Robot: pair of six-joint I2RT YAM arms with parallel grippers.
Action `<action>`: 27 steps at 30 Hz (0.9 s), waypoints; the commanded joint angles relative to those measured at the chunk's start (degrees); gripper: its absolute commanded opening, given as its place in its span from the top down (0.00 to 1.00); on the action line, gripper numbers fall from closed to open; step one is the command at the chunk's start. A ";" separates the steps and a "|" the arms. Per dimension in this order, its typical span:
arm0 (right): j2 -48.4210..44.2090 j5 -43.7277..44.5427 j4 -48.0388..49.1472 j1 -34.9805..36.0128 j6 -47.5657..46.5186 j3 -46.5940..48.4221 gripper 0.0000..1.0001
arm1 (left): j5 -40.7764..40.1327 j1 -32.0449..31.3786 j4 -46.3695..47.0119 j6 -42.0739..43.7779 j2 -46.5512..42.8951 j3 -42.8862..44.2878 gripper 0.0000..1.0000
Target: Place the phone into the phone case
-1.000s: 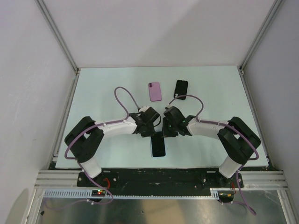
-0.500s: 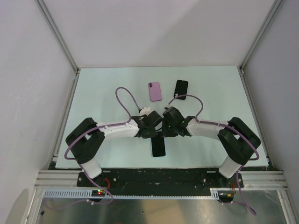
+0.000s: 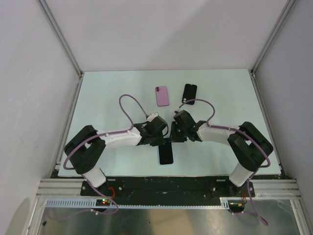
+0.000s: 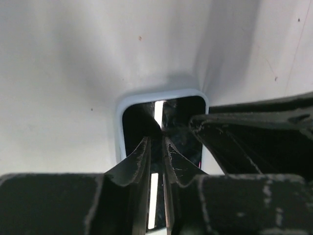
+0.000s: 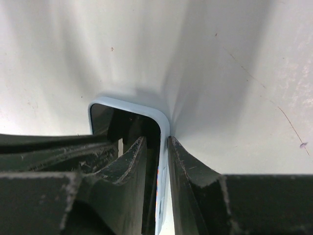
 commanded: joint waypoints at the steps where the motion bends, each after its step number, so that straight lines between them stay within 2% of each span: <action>1: 1.19 0.36 3.72 -0.53 0.04 -0.49 0.72 | 4.10 0.20 0.72 1.67 -3.98 -2.30 0.78; 7: -0.46 -1.86 4.44 -1.24 0.07 -1.13 0.71 | 2.64 0.29 -0.58 0.32 -8.57 -6.98 0.77; 14: -4.45 -4.88 4.95 -1.91 0.12 -2.14 0.63 | 1.94 0.33 -0.61 -0.26 -11.50 -10.52 0.74; 27: -10.67 -2.96 4.16 -0.64 1.61 -8.59 0.60 | 4.34 -0.25 -0.45 1.14 -7.07 -8.12 0.71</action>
